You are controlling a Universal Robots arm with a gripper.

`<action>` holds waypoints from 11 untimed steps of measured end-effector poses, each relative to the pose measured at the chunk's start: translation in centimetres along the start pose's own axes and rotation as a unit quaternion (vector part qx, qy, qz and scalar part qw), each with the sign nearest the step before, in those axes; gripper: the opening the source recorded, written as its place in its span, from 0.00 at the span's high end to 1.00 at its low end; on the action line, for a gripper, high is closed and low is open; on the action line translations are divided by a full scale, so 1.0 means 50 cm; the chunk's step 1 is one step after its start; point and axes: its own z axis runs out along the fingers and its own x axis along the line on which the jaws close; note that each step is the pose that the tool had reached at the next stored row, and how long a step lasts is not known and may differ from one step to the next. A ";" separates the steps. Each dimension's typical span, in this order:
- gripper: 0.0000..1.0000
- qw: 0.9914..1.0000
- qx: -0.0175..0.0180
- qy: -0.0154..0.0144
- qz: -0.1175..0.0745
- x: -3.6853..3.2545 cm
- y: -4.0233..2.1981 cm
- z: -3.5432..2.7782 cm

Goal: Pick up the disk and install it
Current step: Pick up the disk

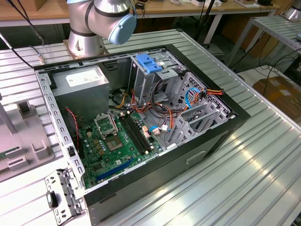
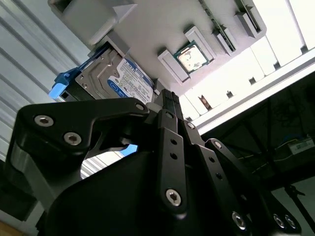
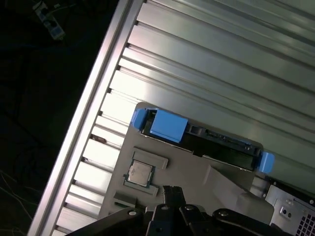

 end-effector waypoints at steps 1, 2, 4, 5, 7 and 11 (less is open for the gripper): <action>0.89 1.000 0.000 0.000 -0.003 0.000 0.000 0.000; 0.89 1.000 0.000 0.000 -0.005 0.000 0.000 0.000; 0.89 1.000 0.000 0.000 -0.010 0.000 0.000 0.000; 0.89 1.000 0.000 0.000 -0.013 0.000 0.000 0.000; 0.89 1.000 -0.001 0.000 -0.019 0.000 0.000 0.000; 0.89 1.000 -0.001 0.000 -0.030 0.000 0.000 0.000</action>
